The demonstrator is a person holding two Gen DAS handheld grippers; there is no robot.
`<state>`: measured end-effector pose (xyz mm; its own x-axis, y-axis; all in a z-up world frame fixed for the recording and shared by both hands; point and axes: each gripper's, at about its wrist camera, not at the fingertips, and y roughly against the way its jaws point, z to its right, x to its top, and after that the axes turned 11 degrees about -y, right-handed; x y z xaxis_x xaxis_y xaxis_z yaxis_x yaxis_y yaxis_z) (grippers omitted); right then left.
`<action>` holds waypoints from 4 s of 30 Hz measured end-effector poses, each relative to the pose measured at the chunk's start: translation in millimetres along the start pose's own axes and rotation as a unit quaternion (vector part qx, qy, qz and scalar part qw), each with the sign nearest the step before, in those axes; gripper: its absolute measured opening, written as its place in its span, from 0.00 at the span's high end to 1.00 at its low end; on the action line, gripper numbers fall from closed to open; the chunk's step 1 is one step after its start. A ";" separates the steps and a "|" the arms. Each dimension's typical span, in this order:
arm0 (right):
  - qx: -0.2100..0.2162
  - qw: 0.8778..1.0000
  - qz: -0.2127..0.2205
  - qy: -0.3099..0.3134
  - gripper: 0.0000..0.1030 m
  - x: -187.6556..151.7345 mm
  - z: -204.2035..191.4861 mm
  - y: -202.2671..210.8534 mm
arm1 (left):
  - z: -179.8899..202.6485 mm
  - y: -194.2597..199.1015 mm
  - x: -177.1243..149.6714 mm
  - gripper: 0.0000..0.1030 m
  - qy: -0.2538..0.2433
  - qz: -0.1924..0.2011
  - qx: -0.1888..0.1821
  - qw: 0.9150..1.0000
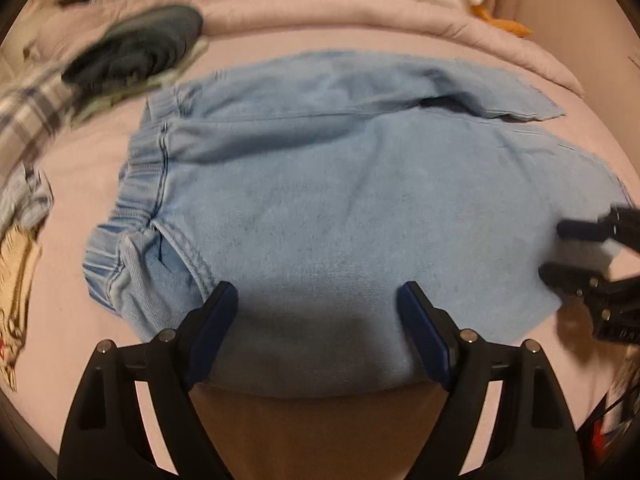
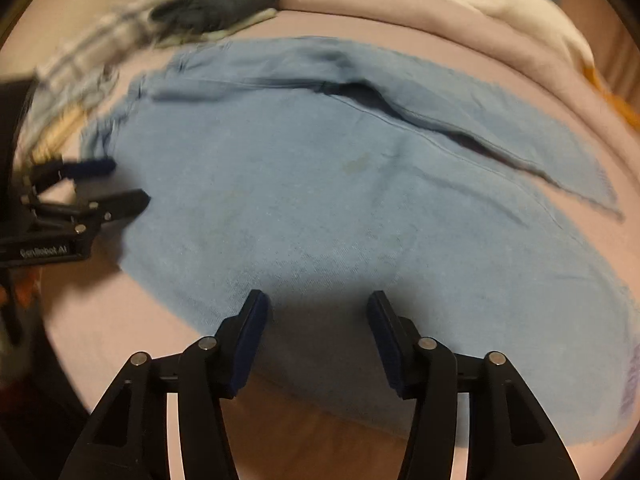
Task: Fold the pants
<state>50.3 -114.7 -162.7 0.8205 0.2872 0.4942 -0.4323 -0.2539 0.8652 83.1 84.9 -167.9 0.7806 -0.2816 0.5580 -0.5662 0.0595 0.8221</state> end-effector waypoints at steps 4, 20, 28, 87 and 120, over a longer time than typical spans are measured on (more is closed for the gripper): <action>0.030 0.999 -0.024 -0.013 0.47 12.2 11.6 0.2 | -12.7 0.5 8.4 0.17 0.006 -0.005 -0.035 0.999; 0.055 0.993 0.088 0.050 0.45 190.4 48.3 -26.4 | -183.0 -42.1 134.0 0.19 0.096 0.046 -0.060 0.993; 0.054 0.995 0.024 0.075 0.44 259.6 50.4 -97.4 | -222.8 -107.2 152.2 0.28 0.087 -0.047 -0.124 0.987; -0.153 0.955 0.052 0.250 0.97 239.0 -25.5 -72.9 | -150.3 -40.4 166.8 0.77 -0.128 0.001 0.119 0.985; -0.138 0.919 0.065 0.365 0.96 -41.8 -94.6 30.3 | -26.7 34.6 -63.1 0.71 -0.446 0.079 0.250 0.856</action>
<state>-32.5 -47.0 -149.1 0.3305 0.8390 0.4322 -0.6697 -0.1142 0.7338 21.4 130.3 -171.6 0.2982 -0.9400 0.1659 -0.8622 -0.1906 0.4694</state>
